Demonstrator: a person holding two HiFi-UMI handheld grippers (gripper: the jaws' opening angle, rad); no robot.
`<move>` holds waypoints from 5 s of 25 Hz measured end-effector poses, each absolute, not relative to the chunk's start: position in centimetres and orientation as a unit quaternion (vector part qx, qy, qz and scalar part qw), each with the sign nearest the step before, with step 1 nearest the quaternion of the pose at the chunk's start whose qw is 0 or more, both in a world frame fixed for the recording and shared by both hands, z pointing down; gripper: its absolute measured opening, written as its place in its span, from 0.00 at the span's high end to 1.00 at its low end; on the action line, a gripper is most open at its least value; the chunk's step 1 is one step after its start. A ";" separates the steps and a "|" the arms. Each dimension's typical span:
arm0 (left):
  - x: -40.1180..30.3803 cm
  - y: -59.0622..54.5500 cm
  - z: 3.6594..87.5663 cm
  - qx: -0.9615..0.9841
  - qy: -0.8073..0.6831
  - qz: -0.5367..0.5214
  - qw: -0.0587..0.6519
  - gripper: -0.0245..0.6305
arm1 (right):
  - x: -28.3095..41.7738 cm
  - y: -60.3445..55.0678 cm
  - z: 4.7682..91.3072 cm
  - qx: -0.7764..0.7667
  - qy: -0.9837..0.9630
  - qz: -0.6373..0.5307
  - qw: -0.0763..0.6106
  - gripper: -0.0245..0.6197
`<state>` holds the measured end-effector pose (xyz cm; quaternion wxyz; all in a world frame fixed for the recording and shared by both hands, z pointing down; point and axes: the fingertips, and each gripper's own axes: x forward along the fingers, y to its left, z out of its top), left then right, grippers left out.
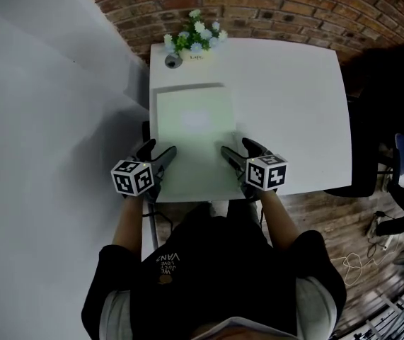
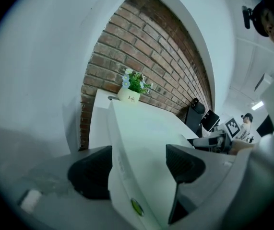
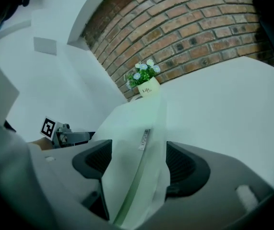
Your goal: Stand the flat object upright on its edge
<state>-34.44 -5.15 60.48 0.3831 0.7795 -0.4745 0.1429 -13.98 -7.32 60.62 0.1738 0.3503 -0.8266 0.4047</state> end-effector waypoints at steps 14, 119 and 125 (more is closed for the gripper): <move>-33.3 -4.9 61.9 0.776 -0.447 0.173 0.410 0.43 | -15.2 -6.7 62.4 0.290 -0.821 0.451 0.196 0.44; -0.1 -29.6 41.2 0.878 -0.473 0.061 0.036 0.58 | 18.1 -30.7 44.1 0.450 -0.878 0.117 0.117 0.49; 1.9 -32.5 41.5 0.881 -0.468 0.061 0.016 0.60 | 20.1 -33.9 44.5 0.454 -0.875 0.112 0.124 0.49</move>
